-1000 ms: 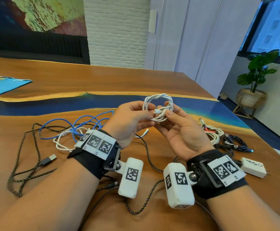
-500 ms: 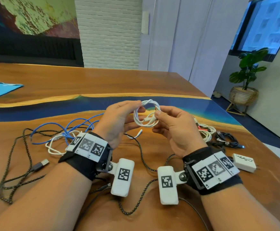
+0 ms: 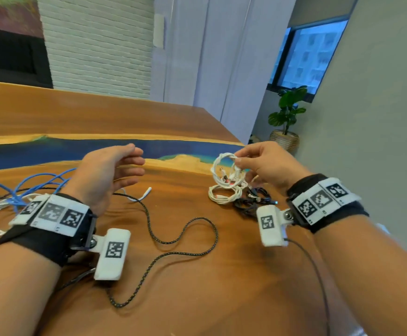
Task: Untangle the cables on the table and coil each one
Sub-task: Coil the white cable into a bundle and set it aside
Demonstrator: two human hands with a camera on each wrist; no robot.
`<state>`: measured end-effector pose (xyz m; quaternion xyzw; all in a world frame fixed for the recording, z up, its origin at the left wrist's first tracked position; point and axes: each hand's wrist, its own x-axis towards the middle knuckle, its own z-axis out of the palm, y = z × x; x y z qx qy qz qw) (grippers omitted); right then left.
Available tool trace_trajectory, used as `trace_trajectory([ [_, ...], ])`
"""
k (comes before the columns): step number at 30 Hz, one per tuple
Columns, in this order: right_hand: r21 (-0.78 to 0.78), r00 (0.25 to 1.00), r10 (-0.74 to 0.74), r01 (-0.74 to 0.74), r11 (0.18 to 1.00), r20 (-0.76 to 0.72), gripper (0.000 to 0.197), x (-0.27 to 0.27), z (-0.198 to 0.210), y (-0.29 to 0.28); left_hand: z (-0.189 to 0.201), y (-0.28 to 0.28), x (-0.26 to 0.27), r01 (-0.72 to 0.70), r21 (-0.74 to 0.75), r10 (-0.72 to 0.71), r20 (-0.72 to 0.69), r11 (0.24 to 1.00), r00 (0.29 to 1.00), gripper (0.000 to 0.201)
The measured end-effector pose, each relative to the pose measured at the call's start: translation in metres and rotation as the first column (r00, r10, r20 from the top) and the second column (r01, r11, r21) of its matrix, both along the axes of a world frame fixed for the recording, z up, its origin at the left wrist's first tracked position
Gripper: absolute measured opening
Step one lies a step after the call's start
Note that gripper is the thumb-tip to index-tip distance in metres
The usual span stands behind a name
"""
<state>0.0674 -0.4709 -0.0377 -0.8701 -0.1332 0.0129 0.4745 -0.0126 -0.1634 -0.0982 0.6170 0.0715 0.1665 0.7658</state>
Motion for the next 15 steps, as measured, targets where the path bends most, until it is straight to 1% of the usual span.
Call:
trace_trajectory([
  [2, -0.132, 0.996, -0.091, 0.092, 0.987, 0.013, 0.006, 0.013, 0.005, -0.029, 0.0, 0.0, 0.001, -0.004, 0.004, 0.004, 0.006, 1.0, 1.0, 0.024],
  [3, -0.172, 0.991, -0.136, 0.135, 0.976, 0.006, 0.007, 0.02, 0.006, -0.043, -0.001, 0.0, 0.002, -0.004, 0.004, 0.004, 0.009, 1.0, 1.0, 0.024],
  [5, -0.218, 0.975, -0.219, 0.208, 0.954, -0.029, 0.008, 0.03, 0.005, -0.068, -0.001, 0.0, 0.002, 0.001, 0.004, -0.001, 0.014, 1.0, 1.0, 0.024],
  [7, -0.234, 0.956, -0.273, 0.243, 0.941, -0.103, 0.009, 0.033, -0.001, -0.086, -0.001, 0.0, 0.002, 0.006, 0.008, -0.006, 0.019, 1.0, 1.0, 0.024],
  [9, -0.246, 0.946, -0.256, 0.205, 0.947, -0.197, 0.012, 0.034, -0.011, -0.094, -0.001, 0.001, 0.002, 0.012, 0.014, -0.012, 0.021, 1.0, 1.0, 0.024],
  [11, -0.332, 0.954, -0.174, 0.087, 0.939, -0.243, 0.01, 0.031, -0.019, -0.092, -0.002, 0.002, 0.001, 0.021, 0.018, -0.022, 0.023, 1.0, 0.999, 0.025],
  [13, -0.444, 0.963, -0.099, -0.023, 0.896, -0.25, 0.007, 0.026, -0.025, -0.081, -0.002, 0.004, 0.001, 0.025, 0.022, -0.026, 0.02, 0.999, 0.999, 0.025],
  [15, -0.533, 0.965, -0.056, -0.093, 0.841, -0.256, 0.005, 0.021, -0.028, -0.067, -0.003, 0.005, 0.002, 0.026, 0.025, -0.026, 0.014, 0.999, 1.0, 0.026],
])
